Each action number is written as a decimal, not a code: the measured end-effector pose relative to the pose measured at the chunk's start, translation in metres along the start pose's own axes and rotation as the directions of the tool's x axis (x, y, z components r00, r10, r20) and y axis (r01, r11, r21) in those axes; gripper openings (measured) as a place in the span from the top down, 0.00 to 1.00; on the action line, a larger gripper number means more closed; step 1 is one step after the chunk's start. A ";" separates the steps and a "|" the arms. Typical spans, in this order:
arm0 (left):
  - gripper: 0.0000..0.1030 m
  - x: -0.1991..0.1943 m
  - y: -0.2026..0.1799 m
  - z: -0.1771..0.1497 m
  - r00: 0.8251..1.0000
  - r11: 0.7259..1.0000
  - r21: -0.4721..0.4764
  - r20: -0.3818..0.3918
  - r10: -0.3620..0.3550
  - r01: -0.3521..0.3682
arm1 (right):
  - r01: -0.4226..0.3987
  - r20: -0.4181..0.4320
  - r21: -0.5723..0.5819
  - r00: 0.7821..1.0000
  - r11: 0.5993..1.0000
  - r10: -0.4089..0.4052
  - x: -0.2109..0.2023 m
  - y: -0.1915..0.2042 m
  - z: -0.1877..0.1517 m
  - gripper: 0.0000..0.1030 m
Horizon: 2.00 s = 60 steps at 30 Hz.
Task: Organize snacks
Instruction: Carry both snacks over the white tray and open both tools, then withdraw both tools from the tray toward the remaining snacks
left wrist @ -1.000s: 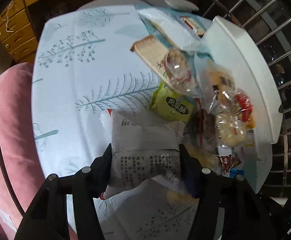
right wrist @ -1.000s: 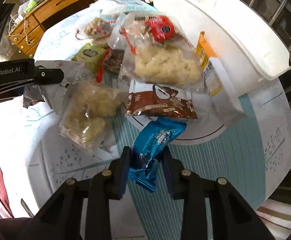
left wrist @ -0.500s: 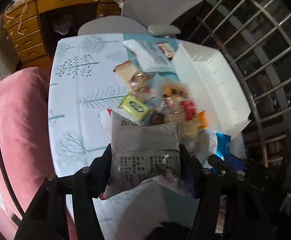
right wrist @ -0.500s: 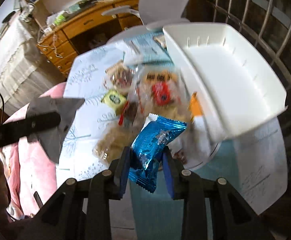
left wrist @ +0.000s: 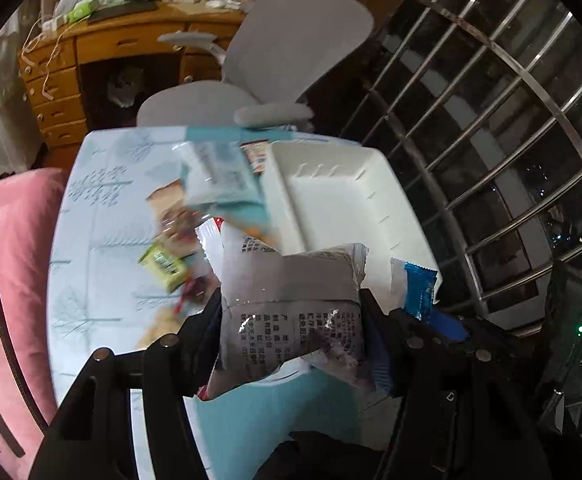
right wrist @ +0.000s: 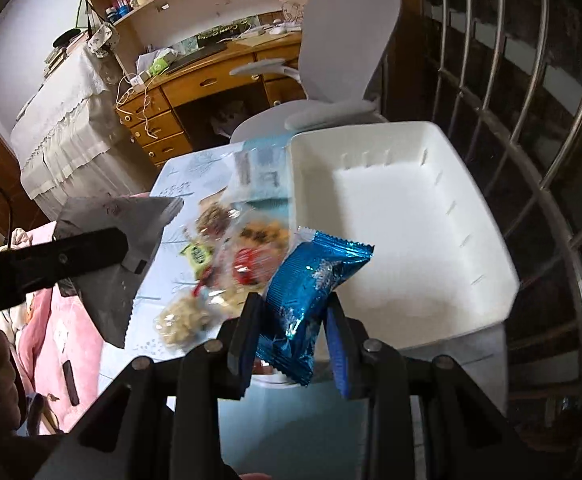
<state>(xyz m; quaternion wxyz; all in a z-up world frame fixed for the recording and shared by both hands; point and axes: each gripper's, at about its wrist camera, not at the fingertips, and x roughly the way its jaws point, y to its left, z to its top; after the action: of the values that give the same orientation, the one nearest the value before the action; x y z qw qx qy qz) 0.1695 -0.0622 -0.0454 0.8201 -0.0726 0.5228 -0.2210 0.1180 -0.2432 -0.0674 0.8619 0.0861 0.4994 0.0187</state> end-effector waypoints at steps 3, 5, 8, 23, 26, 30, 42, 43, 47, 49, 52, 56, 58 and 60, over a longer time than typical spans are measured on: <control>0.39 0.013 -0.028 0.006 1.000 1.000 0.010 0.016 0.009 -0.009 | 0.017 0.011 -0.013 1.000 1.000 -0.017 -0.003 -0.025 0.007 0.69; 0.39 0.023 -0.044 0.011 1.000 1.000 0.016 0.023 0.002 -0.003 | 0.020 0.018 -0.012 1.000 1.000 -0.020 -0.004 -0.040 0.011 0.69; 0.31 0.041 -0.065 0.017 1.000 0.999 0.034 0.017 -0.001 0.001 | 0.038 0.015 -0.014 0.999 0.999 -0.038 -0.002 -0.063 0.016 0.68; 0.13 0.066 -0.070 0.015 0.999 0.999 -0.024 -0.029 0.028 -0.029 | 0.040 -0.122 0.111 0.992 0.993 -0.026 0.031 -0.116 0.017 0.38; 0.13 0.063 -0.063 0.013 0.999 0.998 -0.039 -0.033 0.040 -0.041 | 0.041 -0.124 0.121 0.992 0.992 -0.026 0.031 -0.116 0.016 0.38; 0.13 0.056 -0.051 0.008 0.998 0.997 -0.057 -0.032 0.052 -0.054 | 0.040 -0.132 0.134 0.991 0.990 -0.022 0.031 -0.113 0.015 0.38; 0.13 0.023 -0.002 -0.021 0.997 0.994 -0.081 -0.038 0.069 -0.072 | 0.052 -0.155 0.186 0.988 0.981 -0.023 0.032 -0.085 -0.004 0.38; 0.13 0.021 0.003 -0.023 0.997 0.994 -0.082 -0.042 0.068 -0.071 | 0.058 -0.158 0.186 0.987 0.981 -0.028 0.032 -0.083 -0.005 0.38; 0.13 0.016 0.028 -0.033 0.995 0.994 -0.080 -0.071 0.064 -0.070 | 0.091 -0.173 0.214 0.983 0.972 -0.054 0.032 -0.069 -0.017 0.38; 0.13 0.011 0.043 -0.038 0.995 0.995 -0.070 -0.083 0.060 -0.066 | 0.105 -0.177 0.237 0.982 0.966 -0.063 0.031 -0.061 -0.023 0.38; 0.13 0.005 0.064 -0.044 0.993 0.996 -0.058 -0.107 0.056 -0.062 | 0.132 -0.183 0.263 0.980 0.956 -0.085 0.029 -0.044 -0.032 0.38; 0.13 -0.003 0.090 -0.051 0.988 0.998 -0.024 -0.142 0.054 -0.058 | 0.151 -0.174 0.300 0.979 0.942 -0.102 0.029 -0.020 -0.040 0.38; 0.13 -0.007 0.102 -0.052 0.986 0.998 0.000 -0.156 0.058 -0.059 | 0.157 -0.173 0.318 0.979 0.935 -0.106 0.030 -0.007 -0.045 0.38; 0.13 -0.010 0.113 -0.054 0.984 0.998 0.019 -0.167 0.057 -0.054 | 0.166 -0.170 0.332 0.979 0.929 -0.114 0.032 0.006 -0.050 0.38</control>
<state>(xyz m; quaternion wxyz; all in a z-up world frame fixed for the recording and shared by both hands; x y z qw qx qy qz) 0.1503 0.0495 -0.1005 0.7795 -0.0330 0.5902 -0.2072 0.0913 -0.2272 -0.1181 0.7931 0.1980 0.5624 -0.1243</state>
